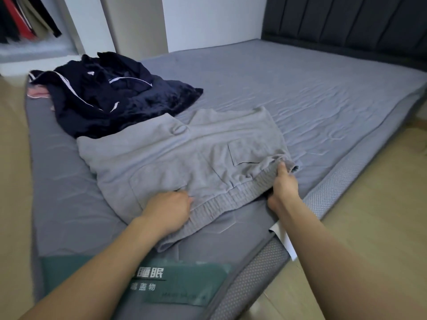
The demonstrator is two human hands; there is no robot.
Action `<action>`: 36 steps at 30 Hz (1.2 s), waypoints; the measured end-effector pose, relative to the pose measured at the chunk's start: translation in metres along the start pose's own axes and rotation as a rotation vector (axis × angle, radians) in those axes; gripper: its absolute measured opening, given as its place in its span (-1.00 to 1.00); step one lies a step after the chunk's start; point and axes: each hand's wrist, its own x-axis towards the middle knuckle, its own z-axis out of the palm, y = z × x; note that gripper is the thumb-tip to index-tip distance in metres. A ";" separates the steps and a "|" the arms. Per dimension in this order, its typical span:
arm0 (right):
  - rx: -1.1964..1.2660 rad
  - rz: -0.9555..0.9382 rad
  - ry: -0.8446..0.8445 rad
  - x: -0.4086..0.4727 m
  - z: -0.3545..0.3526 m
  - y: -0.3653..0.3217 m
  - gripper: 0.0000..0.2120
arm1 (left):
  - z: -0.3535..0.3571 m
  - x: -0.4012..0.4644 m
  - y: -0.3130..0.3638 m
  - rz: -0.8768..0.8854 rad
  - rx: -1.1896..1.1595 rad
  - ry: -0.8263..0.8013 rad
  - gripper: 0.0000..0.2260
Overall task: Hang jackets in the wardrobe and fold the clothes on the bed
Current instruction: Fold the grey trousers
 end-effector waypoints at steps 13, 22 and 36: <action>-0.212 -0.191 0.416 -0.007 -0.019 -0.038 -0.63 | -0.017 -0.006 0.001 -0.096 -0.214 -0.138 -0.55; -1.524 -1.208 -0.613 -0.053 0.014 0.032 -0.56 | -0.029 -0.045 -0.031 -0.148 0.084 -0.481 -0.21; -1.524 -1.590 -1.010 -0.137 0.044 0.080 -0.47 | 0.006 -0.030 -0.155 -0.688 -1.359 0.281 -0.89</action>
